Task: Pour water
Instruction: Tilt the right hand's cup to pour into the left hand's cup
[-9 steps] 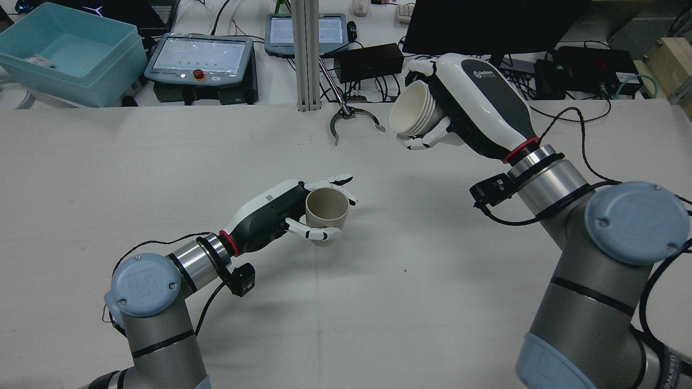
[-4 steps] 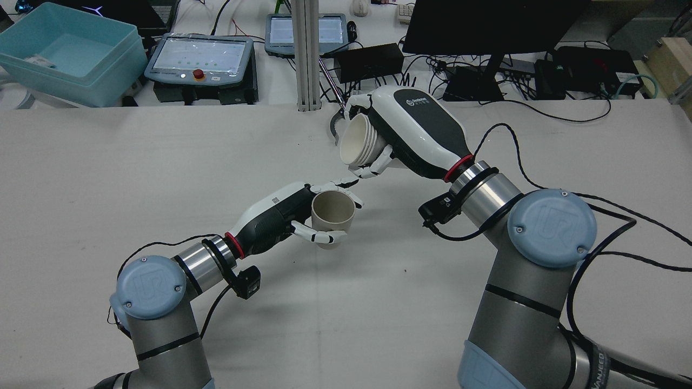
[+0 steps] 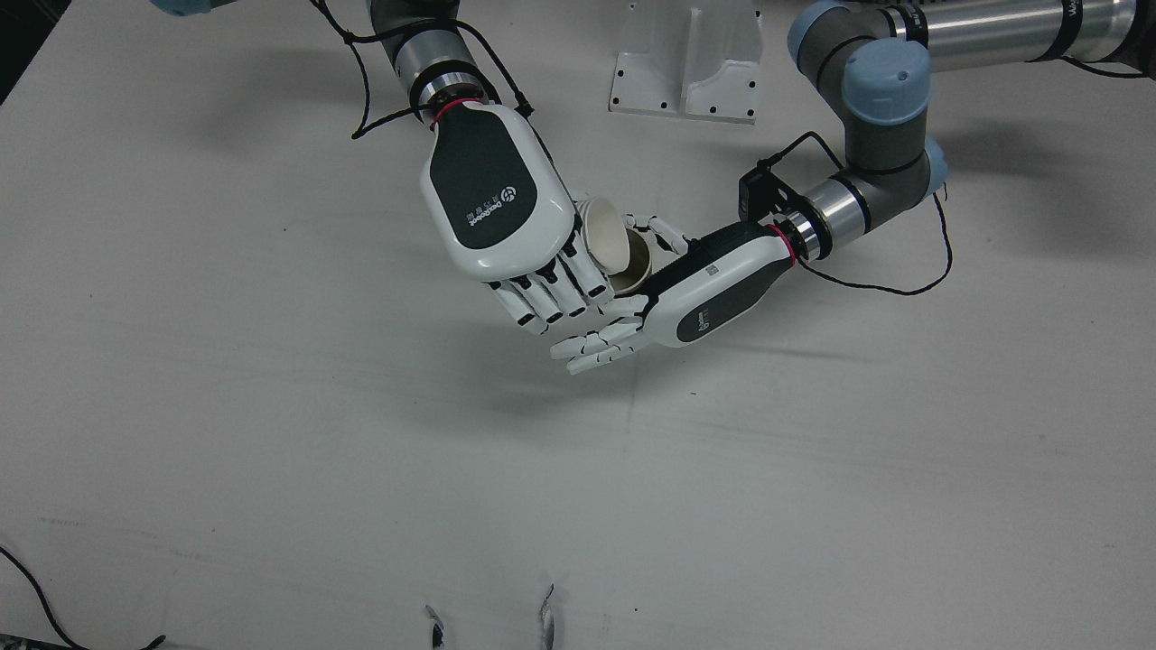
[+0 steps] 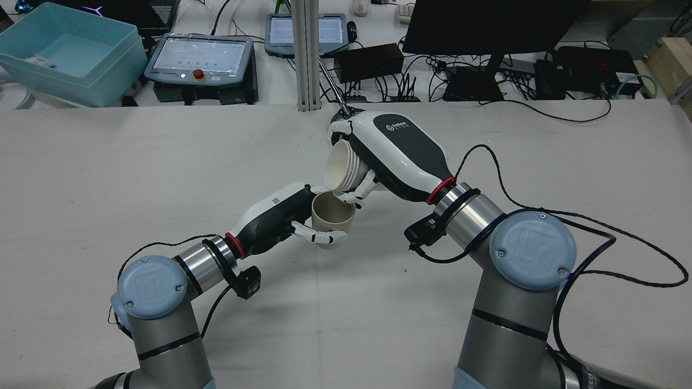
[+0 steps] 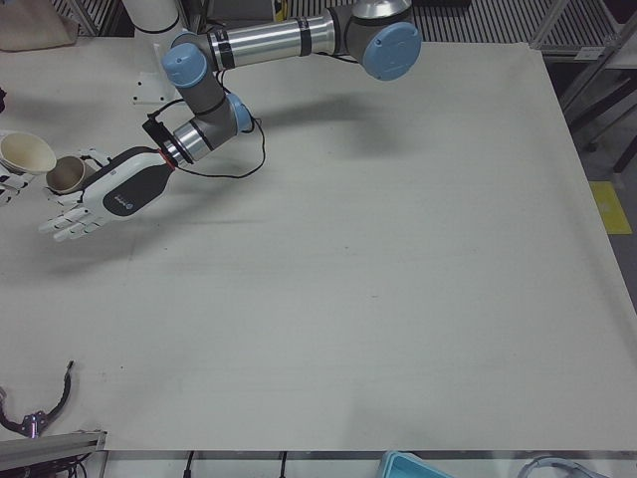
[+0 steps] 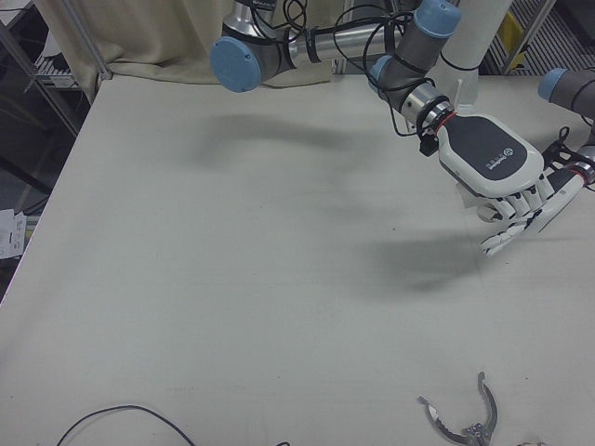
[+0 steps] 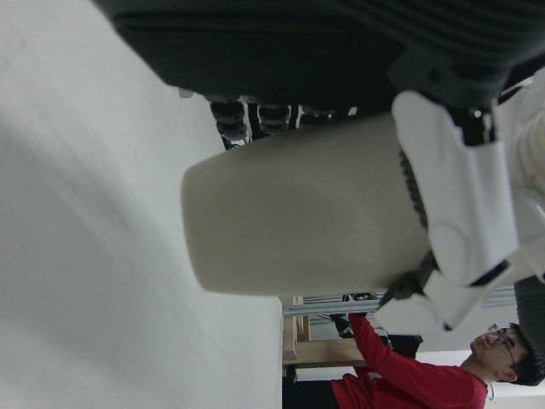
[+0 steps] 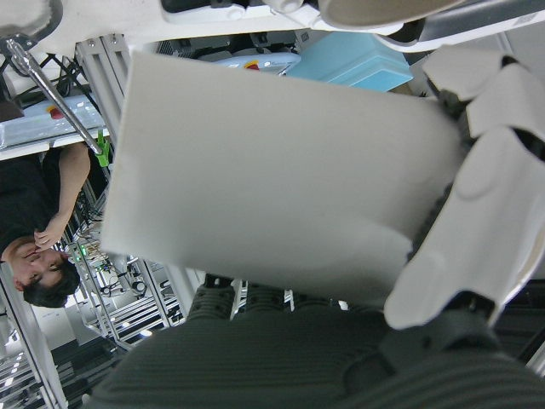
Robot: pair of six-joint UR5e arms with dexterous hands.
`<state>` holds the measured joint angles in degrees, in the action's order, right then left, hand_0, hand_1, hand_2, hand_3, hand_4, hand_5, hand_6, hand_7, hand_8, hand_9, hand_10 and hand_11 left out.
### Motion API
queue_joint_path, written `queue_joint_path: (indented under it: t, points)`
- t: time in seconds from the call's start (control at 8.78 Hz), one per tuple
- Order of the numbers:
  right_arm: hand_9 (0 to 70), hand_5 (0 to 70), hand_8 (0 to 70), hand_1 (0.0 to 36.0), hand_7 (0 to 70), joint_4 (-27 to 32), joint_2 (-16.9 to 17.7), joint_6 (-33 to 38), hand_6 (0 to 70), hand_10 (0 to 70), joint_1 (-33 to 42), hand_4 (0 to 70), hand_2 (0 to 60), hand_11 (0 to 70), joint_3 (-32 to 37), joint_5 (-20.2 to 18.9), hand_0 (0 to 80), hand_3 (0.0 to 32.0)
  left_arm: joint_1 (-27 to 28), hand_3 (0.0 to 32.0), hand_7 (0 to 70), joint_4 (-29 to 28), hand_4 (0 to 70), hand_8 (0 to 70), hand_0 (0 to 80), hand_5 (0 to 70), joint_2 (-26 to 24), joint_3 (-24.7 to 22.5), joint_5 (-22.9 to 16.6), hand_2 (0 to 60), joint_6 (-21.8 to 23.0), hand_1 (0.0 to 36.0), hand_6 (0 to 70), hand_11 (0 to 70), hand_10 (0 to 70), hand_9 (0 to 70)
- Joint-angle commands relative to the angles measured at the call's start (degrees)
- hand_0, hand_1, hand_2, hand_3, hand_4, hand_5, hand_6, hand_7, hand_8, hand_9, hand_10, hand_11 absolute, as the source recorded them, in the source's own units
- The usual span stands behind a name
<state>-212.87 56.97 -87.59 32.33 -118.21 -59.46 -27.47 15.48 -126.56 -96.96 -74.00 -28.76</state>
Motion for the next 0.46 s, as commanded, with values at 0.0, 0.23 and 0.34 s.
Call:
queue_joint_path:
  t: [0.0, 0.23, 0.34]
  points:
    - [58.5, 70.0, 43.2, 36.0, 65.9, 0.70, 7.93, 16.28, 50.3, 34.2, 7.45, 18.7, 60.0, 50.7, -2.11, 7.13, 52.7, 0.0, -6.17, 0.0, 10.8, 1.30, 36.7, 3.6, 39.2, 24.9, 2.35, -2.00, 0.00, 60.0, 2.37, 35.9, 6.3, 8.4, 4.7, 6.2]
    - [59.0, 70.0, 43.5, 36.0, 63.3, 0.70, 13.32, 32.16, 48.7, 35.8, 12.37, 18.3, 60.0, 52.6, -1.85, 11.37, 50.1, 0.0, -11.17, 0.0, 9.9, 1.49, 35.8, 3.2, 39.1, 24.6, 10.24, -2.79, 0.61, 60.0, 6.51, 35.1, 5.9, 8.2, 4.6, 5.7]
    - [59.4, 70.0, 43.8, 35.9, 62.2, 0.79, 14.73, 37.44, 48.1, 36.2, 14.23, 17.4, 60.0, 53.0, -1.67, 12.16, 49.9, 0.0, -14.50, 0.0, 9.2, 1.40, 35.2, 3.1, 38.7, 24.8, 13.33, -3.06, 0.61, 60.0, 8.61, 33.4, 5.6, 8.1, 4.6, 5.6]
